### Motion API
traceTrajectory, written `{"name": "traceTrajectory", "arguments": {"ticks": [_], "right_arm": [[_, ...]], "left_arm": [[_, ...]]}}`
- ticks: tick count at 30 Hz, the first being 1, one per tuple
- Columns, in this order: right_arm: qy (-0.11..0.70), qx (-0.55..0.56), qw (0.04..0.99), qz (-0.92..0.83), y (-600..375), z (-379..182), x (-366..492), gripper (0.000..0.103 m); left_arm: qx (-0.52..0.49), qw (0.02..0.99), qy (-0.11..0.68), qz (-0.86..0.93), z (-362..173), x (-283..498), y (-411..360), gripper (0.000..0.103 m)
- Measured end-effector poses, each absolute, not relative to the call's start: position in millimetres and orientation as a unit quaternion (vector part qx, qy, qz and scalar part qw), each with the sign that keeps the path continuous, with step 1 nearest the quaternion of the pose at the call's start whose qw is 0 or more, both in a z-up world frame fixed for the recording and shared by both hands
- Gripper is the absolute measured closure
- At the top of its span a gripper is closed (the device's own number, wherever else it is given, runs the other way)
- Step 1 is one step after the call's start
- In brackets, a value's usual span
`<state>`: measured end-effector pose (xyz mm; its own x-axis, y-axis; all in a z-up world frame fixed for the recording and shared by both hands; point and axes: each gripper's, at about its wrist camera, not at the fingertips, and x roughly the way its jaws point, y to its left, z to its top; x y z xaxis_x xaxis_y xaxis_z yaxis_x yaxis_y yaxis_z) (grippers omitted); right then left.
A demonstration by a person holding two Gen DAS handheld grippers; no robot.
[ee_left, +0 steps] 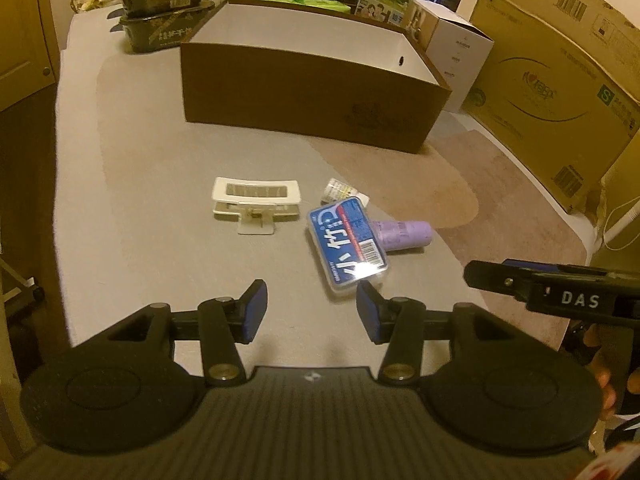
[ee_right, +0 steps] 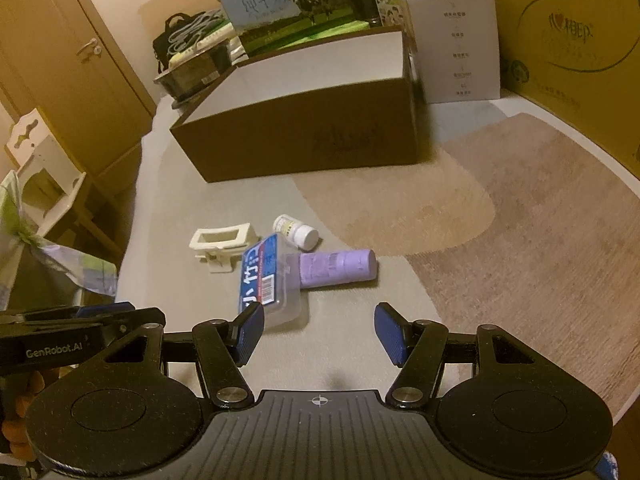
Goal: Organize rigid objects
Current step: 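Move the left tool to the blue toothpick box while the right tool approaches the purple tube, then close the left tool on the blue toothpick box while the right tool grasps the purple tube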
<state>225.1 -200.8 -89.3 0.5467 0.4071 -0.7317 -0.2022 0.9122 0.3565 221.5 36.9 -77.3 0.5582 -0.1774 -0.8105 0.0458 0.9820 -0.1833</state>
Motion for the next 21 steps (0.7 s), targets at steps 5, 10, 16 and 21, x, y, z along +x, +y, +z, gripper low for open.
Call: {"name": "traceTrajectory", "arguments": {"ticks": [5,10,16,21], "right_arm": [[0.449,0.117,0.870,0.167,-205.4,-98.1,231.5,0.042],[0.454,0.117,0.869,0.160,-210.1,-105.5,240.2,0.042],[0.458,0.122,0.868,0.152,-215.8,-113.3,249.8,0.042],[0.462,0.128,0.866,0.144,-219.6,-120.6,256.0,0.042]], "left_arm": [[-0.073,0.875,0.473,-0.075,-85.8,229.6,26.1,0.049],[-0.072,0.871,0.479,-0.080,-94.1,240.7,17.6,0.046],[-0.082,0.872,0.477,-0.077,-102.6,255.1,9.3,0.044],[-0.084,0.871,0.478,-0.079,-111.0,272.0,-0.7,0.041]]}}
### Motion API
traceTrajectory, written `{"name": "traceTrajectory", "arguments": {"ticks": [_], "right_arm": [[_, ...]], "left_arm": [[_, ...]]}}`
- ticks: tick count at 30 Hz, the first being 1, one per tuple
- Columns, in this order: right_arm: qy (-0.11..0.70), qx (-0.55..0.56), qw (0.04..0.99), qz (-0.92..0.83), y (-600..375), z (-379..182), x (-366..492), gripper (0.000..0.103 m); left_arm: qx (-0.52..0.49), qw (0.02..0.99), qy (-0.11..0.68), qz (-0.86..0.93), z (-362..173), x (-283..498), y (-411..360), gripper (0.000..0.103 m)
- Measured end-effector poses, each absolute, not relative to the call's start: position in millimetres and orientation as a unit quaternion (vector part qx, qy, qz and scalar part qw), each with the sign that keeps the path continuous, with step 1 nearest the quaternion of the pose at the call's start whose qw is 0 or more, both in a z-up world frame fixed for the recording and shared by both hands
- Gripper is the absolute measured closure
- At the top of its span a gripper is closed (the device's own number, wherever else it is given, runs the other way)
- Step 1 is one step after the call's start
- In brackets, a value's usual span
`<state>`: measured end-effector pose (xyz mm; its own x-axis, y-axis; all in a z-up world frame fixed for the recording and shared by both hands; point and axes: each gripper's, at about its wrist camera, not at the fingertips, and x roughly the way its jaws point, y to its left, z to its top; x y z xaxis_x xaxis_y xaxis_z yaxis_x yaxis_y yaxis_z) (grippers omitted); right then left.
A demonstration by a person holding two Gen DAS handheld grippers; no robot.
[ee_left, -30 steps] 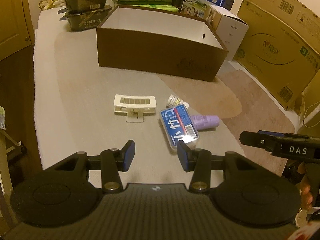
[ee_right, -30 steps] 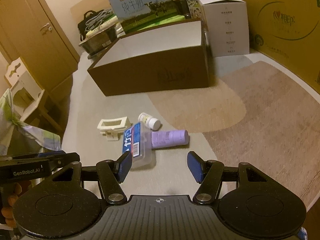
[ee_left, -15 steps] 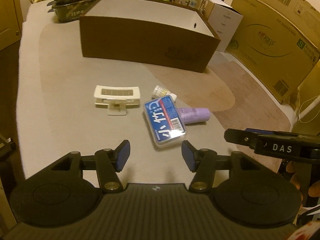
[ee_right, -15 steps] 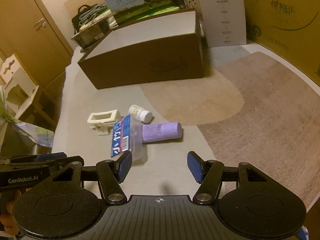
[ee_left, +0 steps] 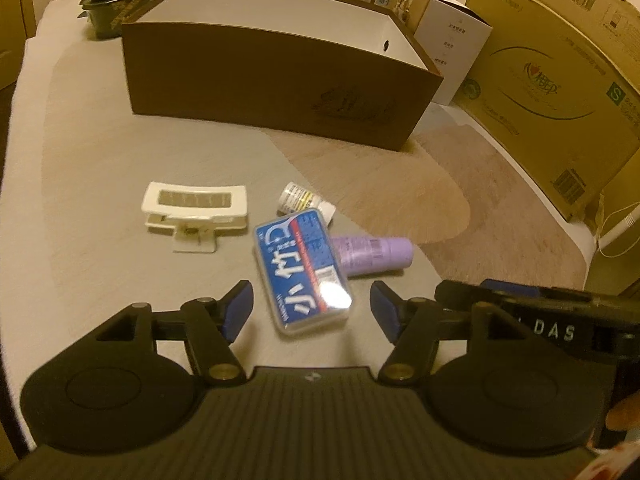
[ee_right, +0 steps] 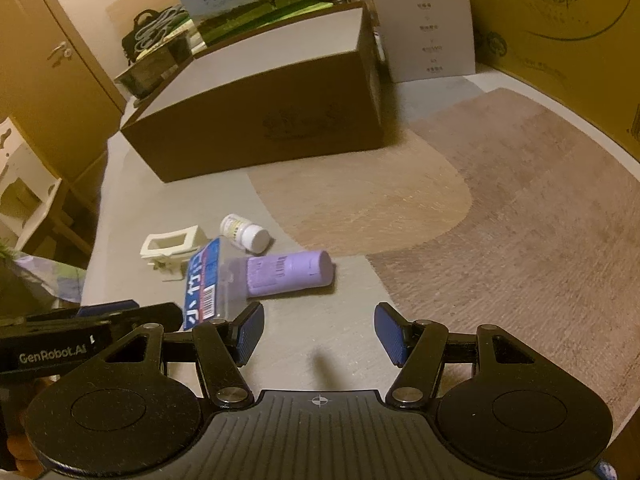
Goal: Organize rigid objects
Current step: 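Close the left tool on the blue toothpick box while the right tool grasps the purple tube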
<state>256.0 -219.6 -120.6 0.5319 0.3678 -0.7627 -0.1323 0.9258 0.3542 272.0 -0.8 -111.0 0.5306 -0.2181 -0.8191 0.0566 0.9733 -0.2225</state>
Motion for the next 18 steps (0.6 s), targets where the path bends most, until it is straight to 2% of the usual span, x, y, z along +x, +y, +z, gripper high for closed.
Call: {"name": "traceTrajectory", "arguments": {"ticks": [16,18], "right_arm": [[0.468,0.134,0.863,0.136,-228.7,-136.2,278.8,0.042],[0.469,0.133,0.862,0.137,-228.0,-137.3,280.7,0.042]], "left_arm": [[-0.084,0.862,0.495,-0.063,-143.7,306.6,-5.8,0.041],[-0.087,0.863,0.494,-0.062,-146.3,307.8,-4.3,0.044]]}}
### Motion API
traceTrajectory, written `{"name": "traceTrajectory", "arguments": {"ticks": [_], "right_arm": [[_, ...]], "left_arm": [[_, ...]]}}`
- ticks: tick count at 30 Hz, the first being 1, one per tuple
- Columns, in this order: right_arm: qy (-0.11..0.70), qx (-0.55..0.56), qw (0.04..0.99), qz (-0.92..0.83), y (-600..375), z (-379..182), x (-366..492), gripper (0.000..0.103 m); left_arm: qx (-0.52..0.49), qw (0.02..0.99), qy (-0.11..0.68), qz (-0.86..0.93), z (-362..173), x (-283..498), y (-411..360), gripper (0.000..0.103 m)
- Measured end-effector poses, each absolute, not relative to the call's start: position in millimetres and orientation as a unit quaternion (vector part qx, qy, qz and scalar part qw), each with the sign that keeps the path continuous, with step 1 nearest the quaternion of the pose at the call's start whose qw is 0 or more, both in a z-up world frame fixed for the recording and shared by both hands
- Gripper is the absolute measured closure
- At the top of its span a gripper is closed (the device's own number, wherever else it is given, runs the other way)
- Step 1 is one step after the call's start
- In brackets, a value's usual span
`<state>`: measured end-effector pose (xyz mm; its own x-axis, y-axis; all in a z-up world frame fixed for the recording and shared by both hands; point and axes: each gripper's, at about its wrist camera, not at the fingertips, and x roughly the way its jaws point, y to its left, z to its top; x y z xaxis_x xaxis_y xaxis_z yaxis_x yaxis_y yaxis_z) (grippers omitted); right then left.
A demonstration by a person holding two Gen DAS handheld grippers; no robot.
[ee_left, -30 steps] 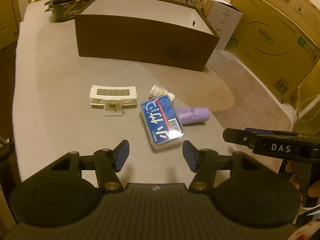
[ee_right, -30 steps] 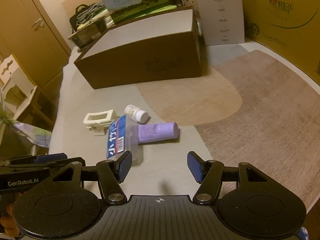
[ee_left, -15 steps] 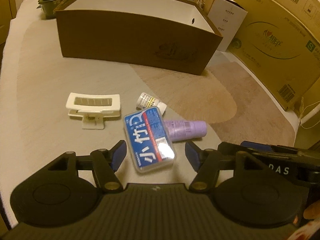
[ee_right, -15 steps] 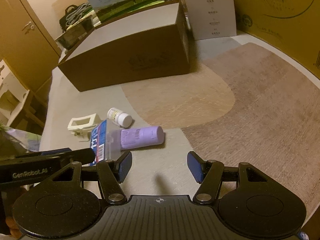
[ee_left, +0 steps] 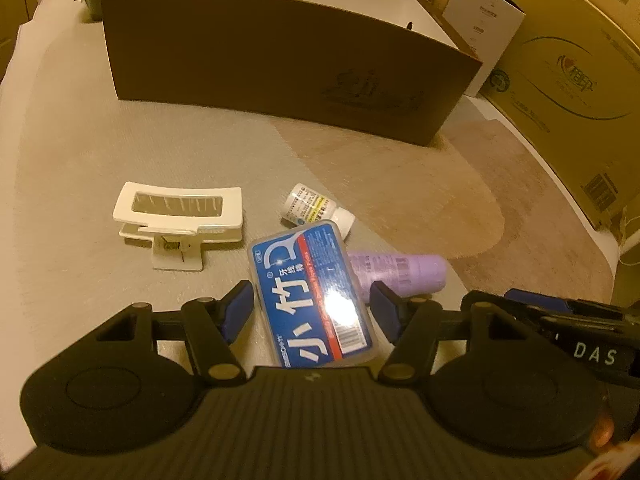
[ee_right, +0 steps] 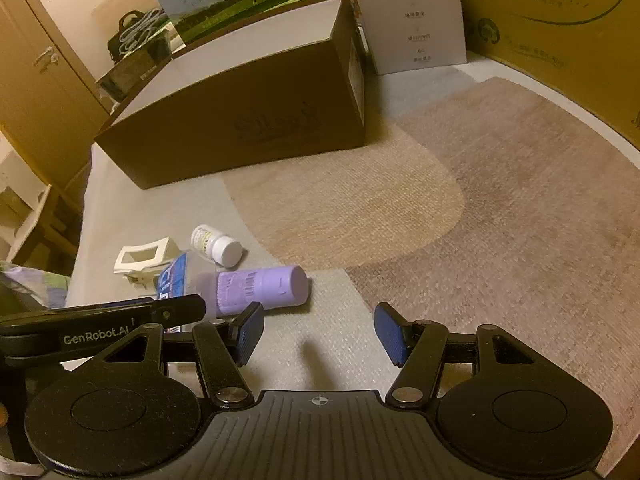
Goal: Organize rigid objects
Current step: 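Close the left tool on the blue toothpick box while the right tool grasps the purple tube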
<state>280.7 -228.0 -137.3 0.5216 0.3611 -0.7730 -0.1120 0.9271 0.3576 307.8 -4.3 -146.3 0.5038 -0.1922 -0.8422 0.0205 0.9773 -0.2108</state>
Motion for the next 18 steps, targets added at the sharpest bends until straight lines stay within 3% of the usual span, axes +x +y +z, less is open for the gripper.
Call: {"name": "traceTrajectory", "arguments": {"ticks": [3,18], "right_arm": [[0.470,0.128,0.862,0.141,-225.5,-138.9,283.8,0.042],[0.454,0.078,0.867,0.191,-193.9,-143.2,316.5,0.042]], "left_arm": [[-0.078,0.867,0.489,-0.062,-147.5,306.8,-3.5,0.048],[-0.019,0.878,0.478,-0.020,-142.9,272.9,28.9,0.049]]}}
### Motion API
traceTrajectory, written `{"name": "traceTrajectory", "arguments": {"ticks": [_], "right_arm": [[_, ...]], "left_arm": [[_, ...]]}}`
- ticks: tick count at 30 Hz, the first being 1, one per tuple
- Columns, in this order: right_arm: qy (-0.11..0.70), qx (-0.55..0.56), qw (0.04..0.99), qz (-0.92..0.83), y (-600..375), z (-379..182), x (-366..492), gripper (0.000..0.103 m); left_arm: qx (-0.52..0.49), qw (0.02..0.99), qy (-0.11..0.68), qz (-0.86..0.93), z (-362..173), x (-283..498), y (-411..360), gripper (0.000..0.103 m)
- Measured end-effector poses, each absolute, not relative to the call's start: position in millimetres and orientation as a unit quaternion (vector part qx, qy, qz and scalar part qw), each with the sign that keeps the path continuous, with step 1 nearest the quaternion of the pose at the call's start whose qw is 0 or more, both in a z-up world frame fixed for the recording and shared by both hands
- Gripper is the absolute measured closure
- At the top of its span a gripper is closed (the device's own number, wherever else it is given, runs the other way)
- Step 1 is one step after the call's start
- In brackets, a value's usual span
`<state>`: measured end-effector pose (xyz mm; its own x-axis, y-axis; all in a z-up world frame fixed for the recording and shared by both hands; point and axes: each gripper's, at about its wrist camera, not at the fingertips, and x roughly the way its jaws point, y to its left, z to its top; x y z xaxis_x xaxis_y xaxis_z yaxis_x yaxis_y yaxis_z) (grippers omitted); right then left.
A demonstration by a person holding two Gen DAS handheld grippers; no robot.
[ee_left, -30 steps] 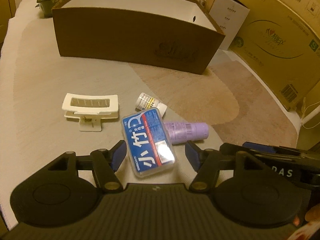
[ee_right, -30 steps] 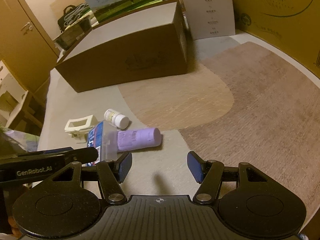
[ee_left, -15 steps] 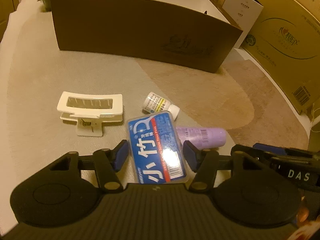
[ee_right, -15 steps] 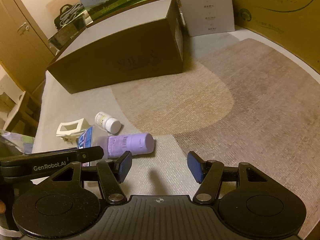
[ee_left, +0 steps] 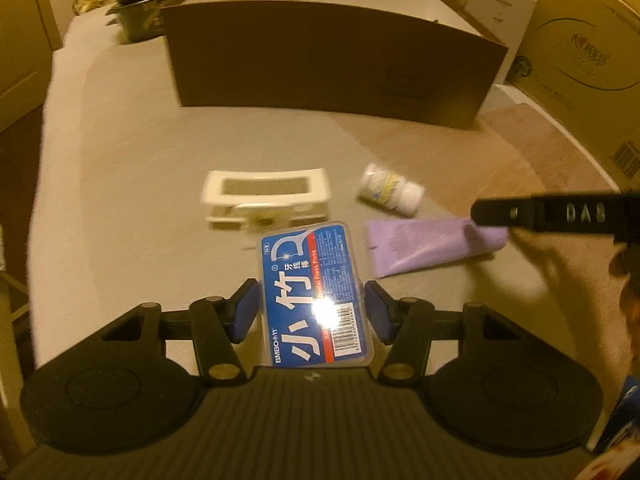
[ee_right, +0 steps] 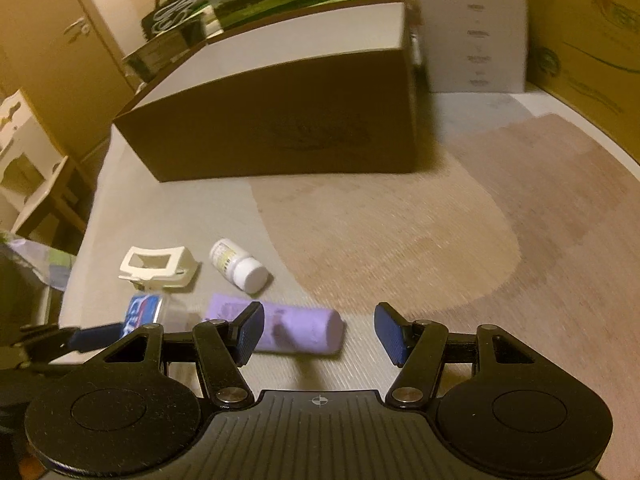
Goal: Organize rigid objects
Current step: 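Close the left tool on the blue toothpick box while the right tool grasps the purple tube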
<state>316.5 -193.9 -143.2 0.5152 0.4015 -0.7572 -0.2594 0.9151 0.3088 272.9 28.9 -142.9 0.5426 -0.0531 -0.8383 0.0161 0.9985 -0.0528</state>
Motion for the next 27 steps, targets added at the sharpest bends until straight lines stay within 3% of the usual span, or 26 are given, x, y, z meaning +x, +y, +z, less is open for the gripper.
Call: {"name": "traceTrajectory", "arguments": {"ticks": [11,27], "right_arm": [[0.490,-0.003,0.824,0.285,-158.2,-160.1,338.4,0.042],[0.474,-0.013,0.836,0.275,-125.8,-168.8,290.7,0.052]], "left_arm": [[-0.040,0.876,0.480,0.018,-140.8,265.0,66.3,0.049],[-0.036,0.875,0.483,0.010,-144.5,264.9,66.8,0.048]]}}
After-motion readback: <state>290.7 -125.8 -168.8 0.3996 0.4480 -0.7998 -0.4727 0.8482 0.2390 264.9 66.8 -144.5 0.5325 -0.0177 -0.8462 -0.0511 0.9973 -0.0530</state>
